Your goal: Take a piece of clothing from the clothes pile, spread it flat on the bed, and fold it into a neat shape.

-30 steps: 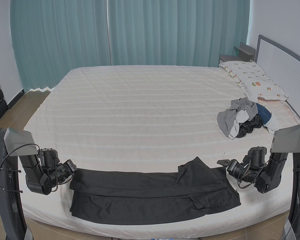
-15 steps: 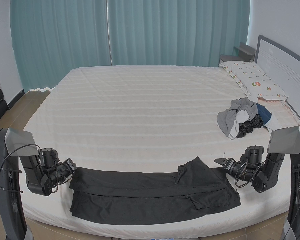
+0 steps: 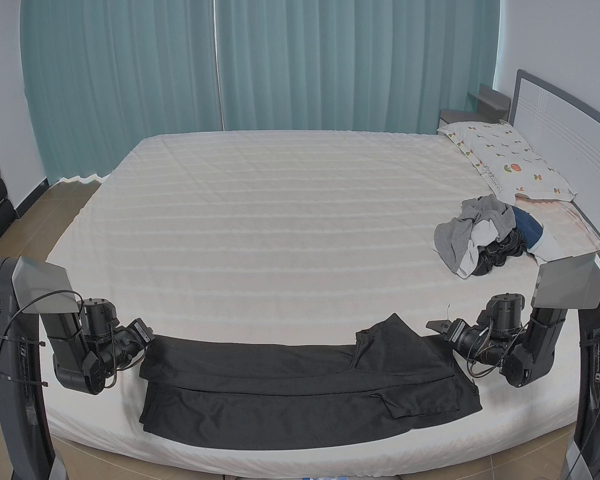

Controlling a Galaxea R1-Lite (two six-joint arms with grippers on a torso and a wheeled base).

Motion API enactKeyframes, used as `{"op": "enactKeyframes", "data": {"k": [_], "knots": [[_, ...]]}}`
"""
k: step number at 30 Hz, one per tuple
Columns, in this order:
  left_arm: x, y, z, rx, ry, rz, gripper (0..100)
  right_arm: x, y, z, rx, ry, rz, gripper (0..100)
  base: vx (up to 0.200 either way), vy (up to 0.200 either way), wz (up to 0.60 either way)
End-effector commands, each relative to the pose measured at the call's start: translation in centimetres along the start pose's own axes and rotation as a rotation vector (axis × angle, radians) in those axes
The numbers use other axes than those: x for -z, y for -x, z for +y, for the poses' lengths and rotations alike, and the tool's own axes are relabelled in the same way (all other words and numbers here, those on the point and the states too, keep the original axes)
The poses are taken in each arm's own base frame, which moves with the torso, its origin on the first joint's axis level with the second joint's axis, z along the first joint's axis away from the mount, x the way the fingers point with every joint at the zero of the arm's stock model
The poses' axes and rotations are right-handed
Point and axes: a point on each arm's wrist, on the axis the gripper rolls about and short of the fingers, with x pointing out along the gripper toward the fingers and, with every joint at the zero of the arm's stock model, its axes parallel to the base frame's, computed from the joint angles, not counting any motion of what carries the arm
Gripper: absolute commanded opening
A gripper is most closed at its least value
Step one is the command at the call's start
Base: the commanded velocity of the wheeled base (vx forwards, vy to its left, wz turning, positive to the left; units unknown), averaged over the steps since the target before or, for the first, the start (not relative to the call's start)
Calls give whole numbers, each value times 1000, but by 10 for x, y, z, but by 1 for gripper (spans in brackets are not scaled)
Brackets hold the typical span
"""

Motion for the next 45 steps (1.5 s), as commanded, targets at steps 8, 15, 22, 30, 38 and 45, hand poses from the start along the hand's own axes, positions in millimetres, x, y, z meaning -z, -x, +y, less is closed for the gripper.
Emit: {"op": "enactKeyframes", "data": {"k": [8,15,22,30,38,45], "knots": [[0,0,0,-2,1,0,0,-4,-4,-2,23,0,-35,0,0,0,0],[0,0,0,-2,6,-2,0,-15,-4,-2,8,-9,-78,0,0,0,0],[-4,0,-2,4,61,-48,0,-20,-9,-6,21,-16,-111,0,0,0,0],[-2,0,-2,0,53,-42,0,-20,-13,-7,27,-14,-116,0,0,0,0],[0,2,-1,-4,53,-36,0,-22,-17,-10,37,-15,-148,0,0,0,0],[0,2,-1,-3,50,-35,0,-21,-17,-11,40,-14,-147,0,0,0,0]]}}
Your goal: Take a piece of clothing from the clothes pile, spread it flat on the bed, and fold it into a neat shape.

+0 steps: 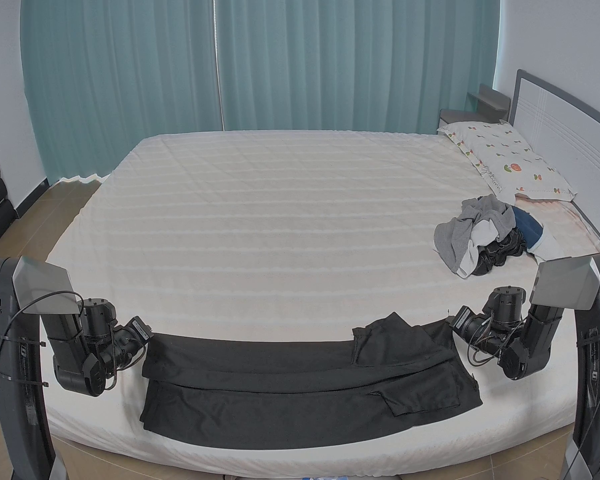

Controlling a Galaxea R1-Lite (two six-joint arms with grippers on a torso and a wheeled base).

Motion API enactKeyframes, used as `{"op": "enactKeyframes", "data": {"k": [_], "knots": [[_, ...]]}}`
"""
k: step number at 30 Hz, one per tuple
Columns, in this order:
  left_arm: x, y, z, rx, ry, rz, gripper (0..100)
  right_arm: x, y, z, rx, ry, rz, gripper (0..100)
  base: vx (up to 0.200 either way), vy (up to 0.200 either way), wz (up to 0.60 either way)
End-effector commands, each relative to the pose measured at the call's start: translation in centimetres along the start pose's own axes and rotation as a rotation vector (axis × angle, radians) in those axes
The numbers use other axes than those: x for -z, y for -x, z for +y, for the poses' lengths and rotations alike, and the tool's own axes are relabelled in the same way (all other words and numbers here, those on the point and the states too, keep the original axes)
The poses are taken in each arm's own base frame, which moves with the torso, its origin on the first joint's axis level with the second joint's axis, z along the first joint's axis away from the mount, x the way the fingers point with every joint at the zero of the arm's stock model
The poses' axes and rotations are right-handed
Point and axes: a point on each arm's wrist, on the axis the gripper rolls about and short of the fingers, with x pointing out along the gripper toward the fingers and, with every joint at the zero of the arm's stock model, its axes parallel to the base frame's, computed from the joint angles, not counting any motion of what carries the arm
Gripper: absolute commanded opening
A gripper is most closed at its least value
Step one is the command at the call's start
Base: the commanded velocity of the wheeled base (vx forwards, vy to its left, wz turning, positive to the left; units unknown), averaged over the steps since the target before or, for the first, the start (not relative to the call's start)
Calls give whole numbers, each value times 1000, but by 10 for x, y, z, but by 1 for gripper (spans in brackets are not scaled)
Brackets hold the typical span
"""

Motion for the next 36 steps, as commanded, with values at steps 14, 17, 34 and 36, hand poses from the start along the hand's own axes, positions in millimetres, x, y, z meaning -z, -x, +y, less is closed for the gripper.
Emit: {"op": "enactKeyframes", "data": {"k": [14,17,34,36], "knots": [[4,-1,-4,10,-7,11,0,3,1,-3,10,2,10,0,0,0,0],[4,-1,-5,11,-8,12,0,4,1,-3,13,4,13,0,0,0,0],[4,-2,-6,18,-6,10,100,2,28,-5,-13,4,-34,100,0,0,0],[4,-2,-6,20,-3,11,100,-2,32,-4,-19,-2,-43,100,0,0,0]]}}
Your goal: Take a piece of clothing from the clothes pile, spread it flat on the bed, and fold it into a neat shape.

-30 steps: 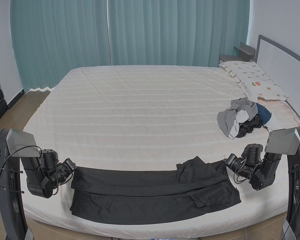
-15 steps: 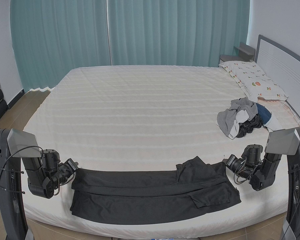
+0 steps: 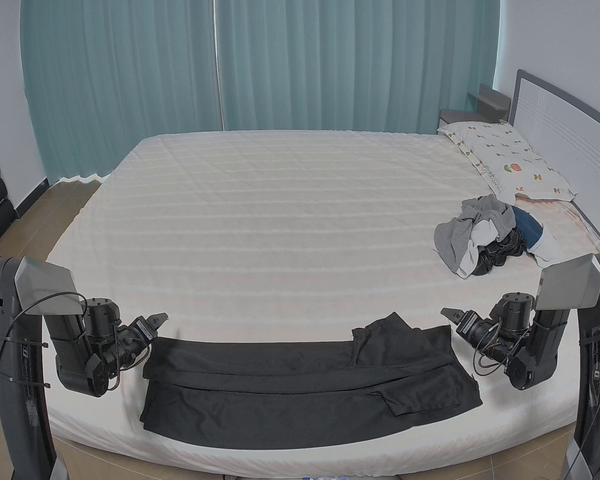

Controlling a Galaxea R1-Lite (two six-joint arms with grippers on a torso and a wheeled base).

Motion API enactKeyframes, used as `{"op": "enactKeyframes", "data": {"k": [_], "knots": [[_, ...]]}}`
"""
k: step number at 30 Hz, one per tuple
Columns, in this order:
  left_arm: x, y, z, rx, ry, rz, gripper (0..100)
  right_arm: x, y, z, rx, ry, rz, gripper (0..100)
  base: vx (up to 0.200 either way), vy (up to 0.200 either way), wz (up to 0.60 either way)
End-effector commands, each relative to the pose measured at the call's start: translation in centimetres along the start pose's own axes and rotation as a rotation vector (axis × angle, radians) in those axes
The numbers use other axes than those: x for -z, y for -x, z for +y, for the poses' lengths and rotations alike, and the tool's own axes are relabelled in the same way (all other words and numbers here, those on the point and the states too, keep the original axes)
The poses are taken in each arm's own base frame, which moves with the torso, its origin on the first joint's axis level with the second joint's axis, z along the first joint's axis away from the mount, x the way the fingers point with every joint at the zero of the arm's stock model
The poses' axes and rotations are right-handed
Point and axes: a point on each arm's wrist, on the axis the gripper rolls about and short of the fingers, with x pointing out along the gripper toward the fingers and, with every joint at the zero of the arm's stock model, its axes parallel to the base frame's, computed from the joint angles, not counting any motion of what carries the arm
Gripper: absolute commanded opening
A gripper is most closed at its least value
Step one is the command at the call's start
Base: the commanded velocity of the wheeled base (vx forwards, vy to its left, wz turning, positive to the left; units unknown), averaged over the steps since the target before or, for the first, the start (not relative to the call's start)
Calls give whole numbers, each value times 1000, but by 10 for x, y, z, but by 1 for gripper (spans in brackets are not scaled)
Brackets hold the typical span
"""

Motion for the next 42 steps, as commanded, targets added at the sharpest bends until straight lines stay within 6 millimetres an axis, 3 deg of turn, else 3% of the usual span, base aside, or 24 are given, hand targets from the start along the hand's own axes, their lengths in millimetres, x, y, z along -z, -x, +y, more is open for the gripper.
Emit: {"op": "enactKeyframes", "data": {"k": [1,13,26,42], "knots": [[-1,0,0,2,3,-3,100,-8,13,2,-4,-8,-16,100,0,0,0],[-1,0,-1,3,6,-2,100,-2,31,8,-7,-9,21,100,0,0,0],[0,17,10,-38,-1,24,100,32,39,11,-35,19,132,100,0,0,0],[34,56,15,8,-226,156,100,41,40,11,-33,35,156,100,0,0,0]]}}
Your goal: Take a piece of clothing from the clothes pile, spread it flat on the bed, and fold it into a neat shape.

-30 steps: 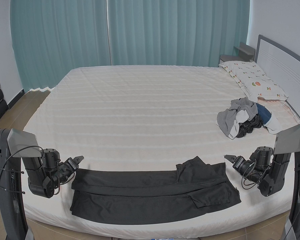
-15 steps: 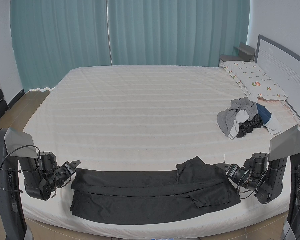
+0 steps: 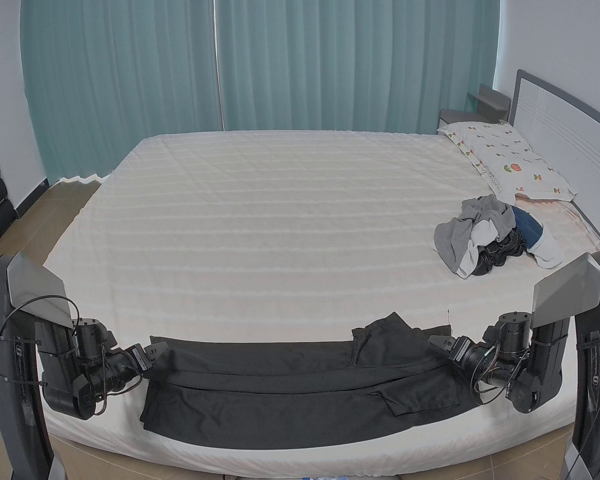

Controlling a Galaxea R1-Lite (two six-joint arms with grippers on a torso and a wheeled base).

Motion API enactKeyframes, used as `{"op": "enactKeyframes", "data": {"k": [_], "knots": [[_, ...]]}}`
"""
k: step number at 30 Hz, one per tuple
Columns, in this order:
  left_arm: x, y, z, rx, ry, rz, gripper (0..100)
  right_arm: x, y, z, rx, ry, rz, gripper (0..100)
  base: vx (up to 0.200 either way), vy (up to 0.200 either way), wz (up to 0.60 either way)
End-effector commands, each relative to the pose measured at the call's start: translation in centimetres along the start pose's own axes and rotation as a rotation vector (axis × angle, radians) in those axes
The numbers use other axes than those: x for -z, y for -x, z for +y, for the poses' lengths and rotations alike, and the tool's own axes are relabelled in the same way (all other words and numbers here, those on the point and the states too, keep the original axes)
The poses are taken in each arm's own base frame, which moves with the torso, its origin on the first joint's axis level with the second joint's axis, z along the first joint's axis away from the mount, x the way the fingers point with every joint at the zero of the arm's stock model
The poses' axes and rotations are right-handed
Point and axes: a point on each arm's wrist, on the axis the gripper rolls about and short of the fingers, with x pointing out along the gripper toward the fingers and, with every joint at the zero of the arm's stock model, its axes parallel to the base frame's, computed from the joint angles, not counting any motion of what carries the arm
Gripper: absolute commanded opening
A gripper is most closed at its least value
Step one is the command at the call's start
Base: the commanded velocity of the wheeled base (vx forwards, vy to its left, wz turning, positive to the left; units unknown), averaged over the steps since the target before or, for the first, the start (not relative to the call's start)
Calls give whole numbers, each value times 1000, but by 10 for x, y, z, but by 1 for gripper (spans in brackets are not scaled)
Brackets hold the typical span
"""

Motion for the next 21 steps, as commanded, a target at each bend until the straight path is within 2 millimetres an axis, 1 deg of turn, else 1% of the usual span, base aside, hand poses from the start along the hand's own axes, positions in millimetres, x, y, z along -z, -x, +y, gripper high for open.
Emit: {"op": "enactKeyframes", "data": {"k": [1,6,21], "knots": [[17,8,-1,1,-59,66,100,3,-1,-1,2,1,7,100,0,0,0],[20,7,-2,-1,-82,75,100,3,-2,-1,0,1,8,100,0,0,0],[19,5,-2,-20,-78,62,100,4,-3,-2,3,3,10,100,0,0,0]]}}
